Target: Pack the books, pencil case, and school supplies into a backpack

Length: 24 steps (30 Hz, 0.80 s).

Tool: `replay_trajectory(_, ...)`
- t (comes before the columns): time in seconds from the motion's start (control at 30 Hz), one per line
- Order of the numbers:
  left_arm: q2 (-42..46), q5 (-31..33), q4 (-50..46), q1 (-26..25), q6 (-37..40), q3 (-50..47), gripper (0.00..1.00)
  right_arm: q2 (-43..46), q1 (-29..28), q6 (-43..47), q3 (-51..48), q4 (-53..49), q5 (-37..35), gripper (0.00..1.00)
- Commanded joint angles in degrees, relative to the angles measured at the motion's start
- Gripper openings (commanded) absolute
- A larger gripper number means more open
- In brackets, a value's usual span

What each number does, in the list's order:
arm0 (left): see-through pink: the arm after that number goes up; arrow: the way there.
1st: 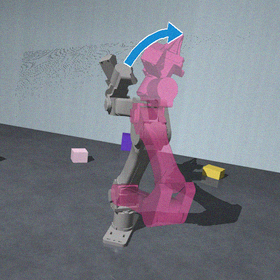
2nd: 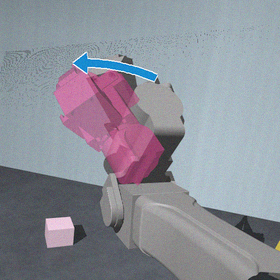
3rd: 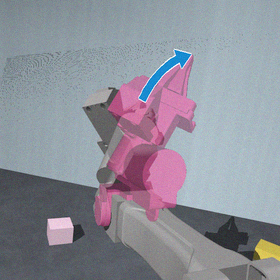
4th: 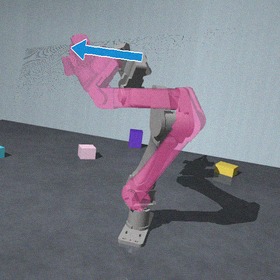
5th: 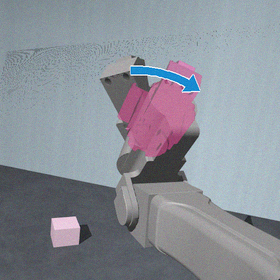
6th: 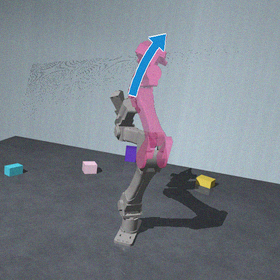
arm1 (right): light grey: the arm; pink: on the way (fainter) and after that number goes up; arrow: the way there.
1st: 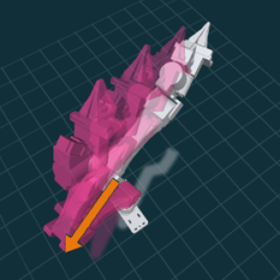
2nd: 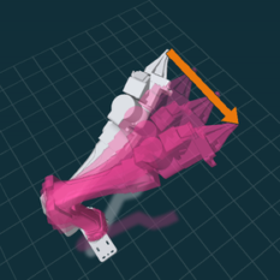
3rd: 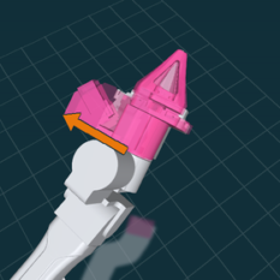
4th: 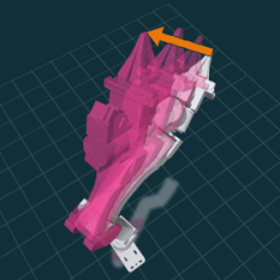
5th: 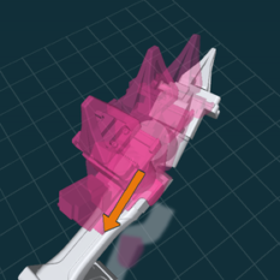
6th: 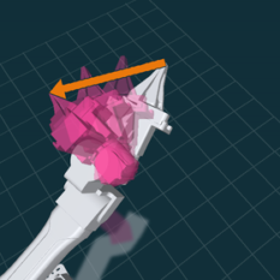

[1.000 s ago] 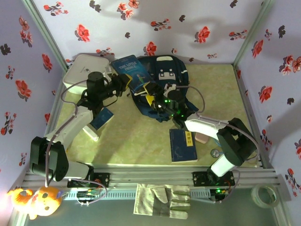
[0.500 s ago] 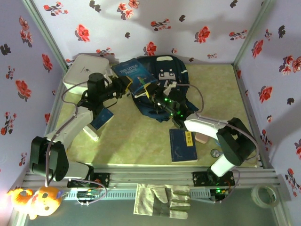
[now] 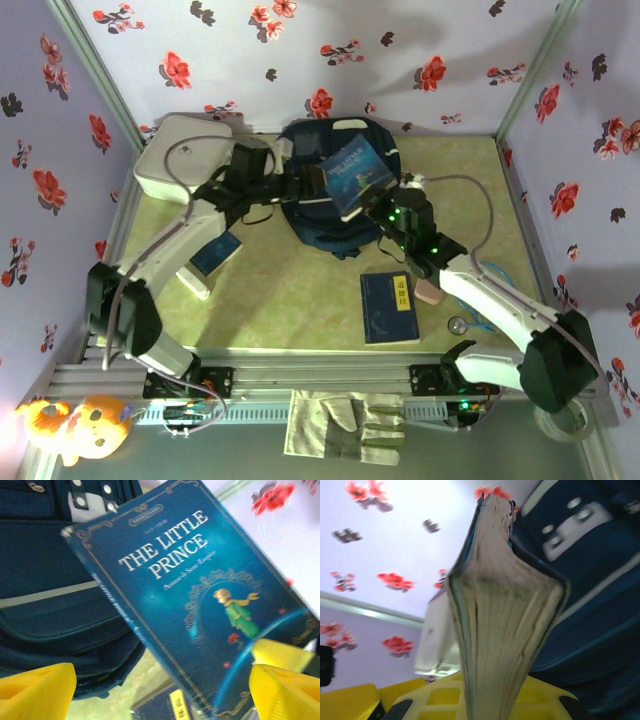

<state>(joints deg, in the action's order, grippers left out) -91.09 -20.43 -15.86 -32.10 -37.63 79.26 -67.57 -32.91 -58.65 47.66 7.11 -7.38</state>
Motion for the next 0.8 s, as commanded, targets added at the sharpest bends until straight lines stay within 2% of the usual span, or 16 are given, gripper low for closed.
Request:
replay_trajectory(0.0,-7.3,3.0,-7.7,-1.9,14.3,6.6,0.90,4.9,3.8,5.5,-0.4,-7.4,-3.7,0.11)
replay_trajectory(0.2,-18.6,6.2,-12.6,-5.1,35.0,17.2,0.87,11.7,10.8,7.8,-2.5,-15.8,-2.1,0.11)
replay_trajectory(0.33,-26.7,7.7,-18.0,-6.1,47.3,25.0,0.80,14.7,12.5,8.0,-4.4,-17.8,-0.6,0.11)
replay_trajectory(0.53,-36.0,10.9,-23.4,-6.5,56.9,33.9,0.71,17.4,13.2,6.4,-6.5,-19.4,-0.1,0.11)
replay_trajectory(0.77,-41.1,16.6,-26.6,-8.5,66.4,37.7,0.60,19.7,13.2,3.4,-9.1,-19.2,0.5,0.11)
